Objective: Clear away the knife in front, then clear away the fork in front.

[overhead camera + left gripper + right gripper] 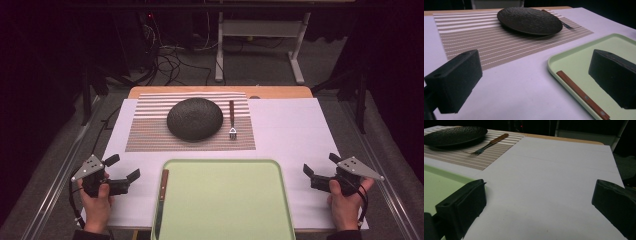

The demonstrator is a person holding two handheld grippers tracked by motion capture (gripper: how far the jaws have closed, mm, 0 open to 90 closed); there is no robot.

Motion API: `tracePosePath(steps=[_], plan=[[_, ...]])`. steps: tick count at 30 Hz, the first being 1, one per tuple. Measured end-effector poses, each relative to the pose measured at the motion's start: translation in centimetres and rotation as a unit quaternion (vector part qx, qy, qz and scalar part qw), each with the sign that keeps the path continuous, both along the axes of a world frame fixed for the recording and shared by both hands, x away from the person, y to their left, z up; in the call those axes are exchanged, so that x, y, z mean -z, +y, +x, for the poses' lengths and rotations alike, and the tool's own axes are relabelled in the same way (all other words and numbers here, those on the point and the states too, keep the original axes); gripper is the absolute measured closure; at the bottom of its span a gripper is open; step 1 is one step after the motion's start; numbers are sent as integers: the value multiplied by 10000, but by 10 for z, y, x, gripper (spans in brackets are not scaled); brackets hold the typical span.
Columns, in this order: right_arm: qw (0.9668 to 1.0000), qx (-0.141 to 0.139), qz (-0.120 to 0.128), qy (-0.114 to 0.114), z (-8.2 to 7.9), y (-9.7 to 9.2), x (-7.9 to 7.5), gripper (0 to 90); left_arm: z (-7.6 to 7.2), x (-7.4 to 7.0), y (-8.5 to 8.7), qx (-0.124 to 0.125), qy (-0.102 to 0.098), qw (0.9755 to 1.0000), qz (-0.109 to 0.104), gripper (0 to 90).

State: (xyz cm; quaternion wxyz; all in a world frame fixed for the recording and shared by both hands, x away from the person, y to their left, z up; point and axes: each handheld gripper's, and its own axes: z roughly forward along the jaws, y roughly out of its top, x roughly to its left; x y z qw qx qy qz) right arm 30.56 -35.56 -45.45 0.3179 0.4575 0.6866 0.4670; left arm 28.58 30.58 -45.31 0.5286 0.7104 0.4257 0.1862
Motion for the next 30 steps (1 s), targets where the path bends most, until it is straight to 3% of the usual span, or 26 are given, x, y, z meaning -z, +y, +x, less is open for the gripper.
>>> tracePosePath(steps=[9,13,27,30], plan=[[9999,16,130,-57,-3,0,-6,2,2,9,2,-96,29,9999,38,0],[10000,-31,26,-33,-2,11,-12,2,2,11,1,-99,35,9999,30,0],[9988,-397,-239,-175,9,44,-51,2,1,14,0,-124,30,9999,22,0],[9985,-489,-177,-187,14,51,-60,2,2,14,-1,-125,37,9999,11,0]])
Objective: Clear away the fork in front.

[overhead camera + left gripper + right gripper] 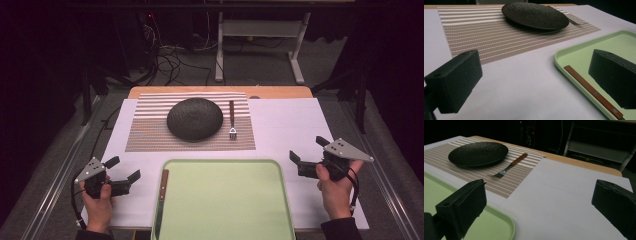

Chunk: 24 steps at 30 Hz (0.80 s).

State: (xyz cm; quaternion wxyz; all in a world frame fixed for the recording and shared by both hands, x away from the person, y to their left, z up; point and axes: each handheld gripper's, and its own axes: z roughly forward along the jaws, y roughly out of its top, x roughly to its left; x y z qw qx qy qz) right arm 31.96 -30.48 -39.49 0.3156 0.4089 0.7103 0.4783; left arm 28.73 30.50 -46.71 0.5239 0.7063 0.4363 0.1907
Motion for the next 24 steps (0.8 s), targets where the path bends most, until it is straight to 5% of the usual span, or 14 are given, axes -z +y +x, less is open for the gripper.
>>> tracePosePath(steps=[24], plan=[[9980,-621,-120,61,55,56,-35,52,0,1,-1,11,-22,10000,32,0]])
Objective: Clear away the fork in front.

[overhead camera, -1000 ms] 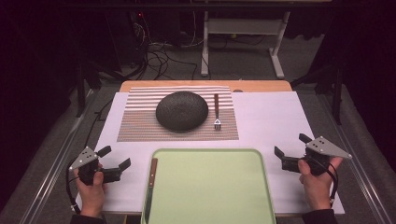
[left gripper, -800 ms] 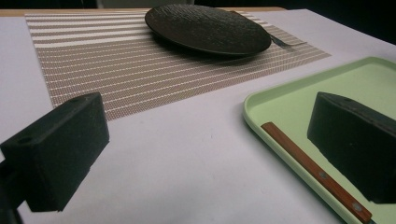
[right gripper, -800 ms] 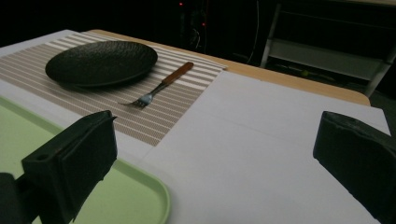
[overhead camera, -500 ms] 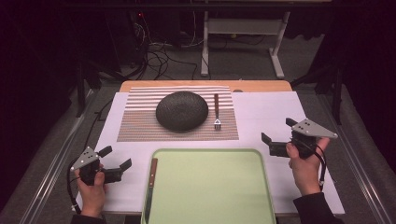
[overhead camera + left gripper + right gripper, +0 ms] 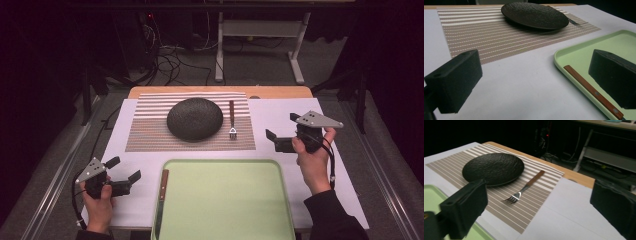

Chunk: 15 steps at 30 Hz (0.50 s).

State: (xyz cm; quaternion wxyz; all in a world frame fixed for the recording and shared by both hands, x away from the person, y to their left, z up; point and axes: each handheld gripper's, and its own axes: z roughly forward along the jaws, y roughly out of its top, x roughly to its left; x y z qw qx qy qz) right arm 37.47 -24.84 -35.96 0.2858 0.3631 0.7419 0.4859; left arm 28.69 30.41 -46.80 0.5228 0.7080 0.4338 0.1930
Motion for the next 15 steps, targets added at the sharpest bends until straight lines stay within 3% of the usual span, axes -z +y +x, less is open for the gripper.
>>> tracePosePath(steps=[7,9,11,15], plan=[[9993,-325,58,154,19,13,-5,191,0,0,0,5,0,10000,-18,0],[9988,-409,128,244,25,15,-6,271,0,0,0,5,4,10000,-21,0],[9982,-468,168,338,32,18,-6,415,0,0,1,11,4,10000,-28,0],[9965,-611,5,566,43,29,-6,491,0,0,1,17,2,10000,-31,0]])
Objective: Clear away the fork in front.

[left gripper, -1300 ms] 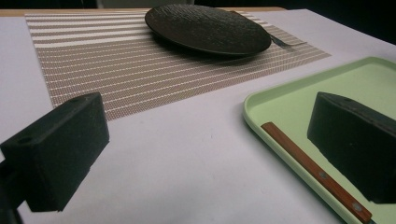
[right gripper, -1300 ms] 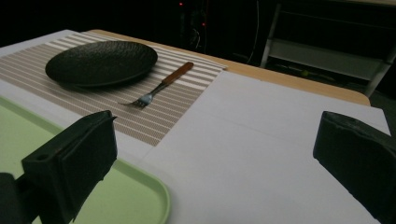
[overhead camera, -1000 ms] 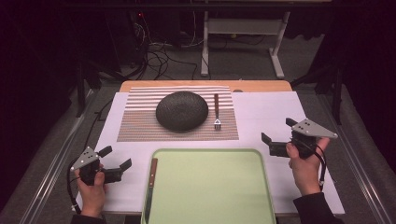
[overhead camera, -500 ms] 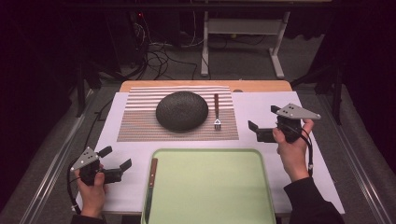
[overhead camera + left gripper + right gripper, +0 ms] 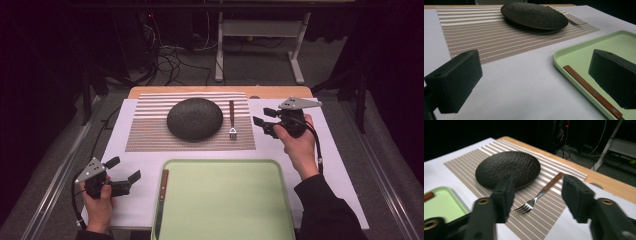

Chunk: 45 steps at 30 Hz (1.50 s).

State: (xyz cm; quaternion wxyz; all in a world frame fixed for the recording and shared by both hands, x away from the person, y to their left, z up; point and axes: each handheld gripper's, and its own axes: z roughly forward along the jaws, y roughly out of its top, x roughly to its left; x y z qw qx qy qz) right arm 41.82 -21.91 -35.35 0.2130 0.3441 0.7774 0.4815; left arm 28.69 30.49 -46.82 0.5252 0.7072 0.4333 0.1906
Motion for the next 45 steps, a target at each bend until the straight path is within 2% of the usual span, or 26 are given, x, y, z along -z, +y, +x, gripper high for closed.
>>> tracePosePath(steps=[2,3,9,13,18,22,29,35,39,42,45], plan=[[9996,-224,133,94,5,4,1,534,0,0,0,3,1,10000,0,0],[9997,-222,107,95,8,7,2,572,0,0,0,6,1,10000,3,0],[9995,31,-292,128,23,24,6,771,0,0,0,15,3,10000,13,0],[9989,-32,-381,266,36,33,10,898,0,0,-1,25,8,10000,34,0],[9967,-207,-639,453,51,46,17,900,0,0,-1,35,7,10000,49,0],[9947,-257,-721,683,63,56,25,900,0,0,-1,43,11,10000,48,0],[9883,-403,-1091,990,82,71,52,900,0,0,-1,55,7,10000,54,0],[9819,-395,-1378,1240,91,81,74,900,0,0,-2,59,8,10000,71,0],[9778,-387,-1543,1365,94,87,83,900,0,0,-2,58,7,10000,79,0],[9775,-446,-1497,1418,97,90,86,900,0,0,-2,53,23,9999,90,0],[9750,-490,-1596,1464,98,94,87,900,0,0,-2,56,25,9999,97,0]])
